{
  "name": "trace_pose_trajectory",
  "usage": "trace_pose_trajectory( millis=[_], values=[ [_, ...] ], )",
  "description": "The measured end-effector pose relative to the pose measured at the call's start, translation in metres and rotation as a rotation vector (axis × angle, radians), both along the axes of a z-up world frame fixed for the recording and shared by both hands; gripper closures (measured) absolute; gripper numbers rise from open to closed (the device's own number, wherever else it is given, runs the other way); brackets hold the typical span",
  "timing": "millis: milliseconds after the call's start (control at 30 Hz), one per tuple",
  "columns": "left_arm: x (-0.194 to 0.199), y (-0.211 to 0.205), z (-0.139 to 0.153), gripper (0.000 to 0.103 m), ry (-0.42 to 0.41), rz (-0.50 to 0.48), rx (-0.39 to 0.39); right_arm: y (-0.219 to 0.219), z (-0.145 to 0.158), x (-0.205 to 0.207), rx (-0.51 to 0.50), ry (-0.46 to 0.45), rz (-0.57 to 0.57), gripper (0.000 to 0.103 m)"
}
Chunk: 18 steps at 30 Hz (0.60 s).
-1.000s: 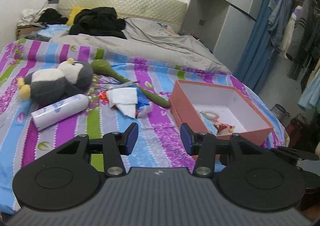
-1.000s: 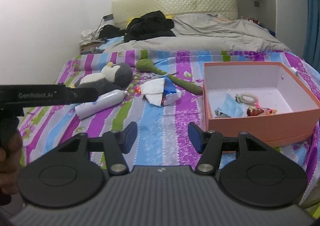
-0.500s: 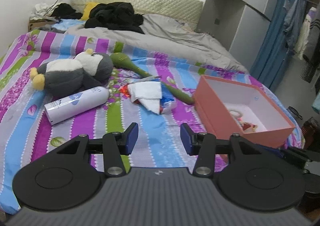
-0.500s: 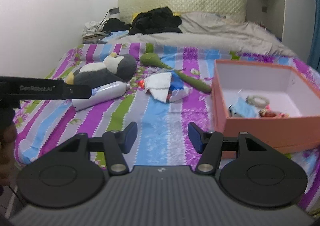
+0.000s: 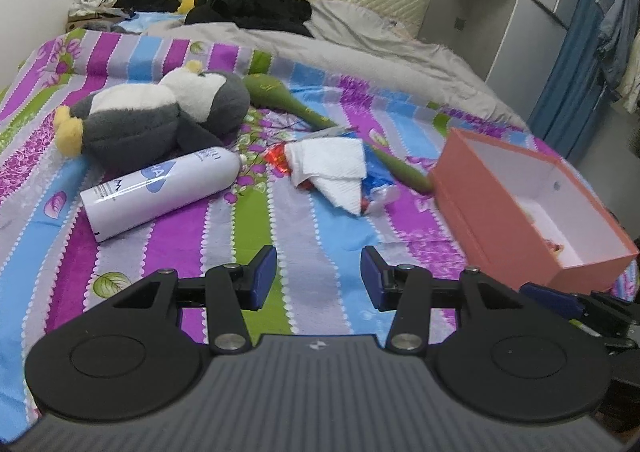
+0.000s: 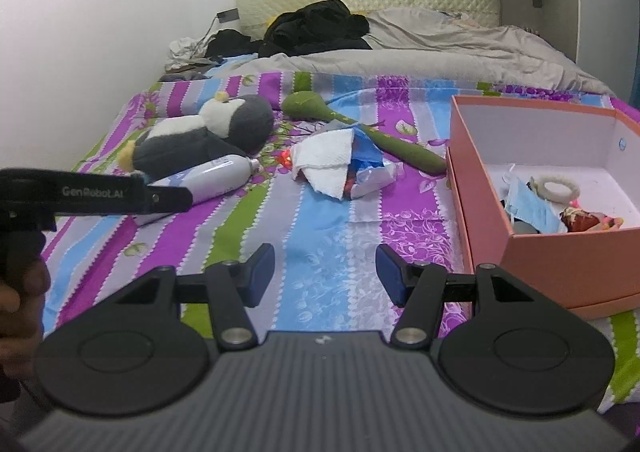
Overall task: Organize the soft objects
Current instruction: 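Move both open tools over the white towel and clear bag on the bed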
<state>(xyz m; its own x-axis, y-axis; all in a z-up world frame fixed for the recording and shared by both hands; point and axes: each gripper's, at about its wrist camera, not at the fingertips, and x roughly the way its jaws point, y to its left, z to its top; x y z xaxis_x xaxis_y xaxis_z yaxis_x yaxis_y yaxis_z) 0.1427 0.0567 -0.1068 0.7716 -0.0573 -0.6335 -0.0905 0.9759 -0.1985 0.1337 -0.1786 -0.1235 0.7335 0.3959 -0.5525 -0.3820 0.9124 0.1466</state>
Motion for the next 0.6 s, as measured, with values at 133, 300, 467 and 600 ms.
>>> trace_pose_trajectory(
  millis=[133,300,467,600],
  values=[
    [0.019,0.007,-0.017,0.051,0.017,0.012,-0.002,0.002,-0.013,0.015,0.006,0.003,-0.011,0.044],
    [0.039,0.015,-0.031,0.051,0.024,0.026,0.000,0.005,-0.026,0.034,0.011,0.009,-0.025,0.044],
    [0.060,0.022,-0.046,0.051,0.043,0.037,0.007,0.008,-0.035,0.053,0.029,0.007,-0.035,0.044],
    [0.077,0.027,-0.061,0.051,0.079,0.047,0.031,0.012,-0.039,0.069,0.040,-0.004,-0.046,0.044]
  ],
)
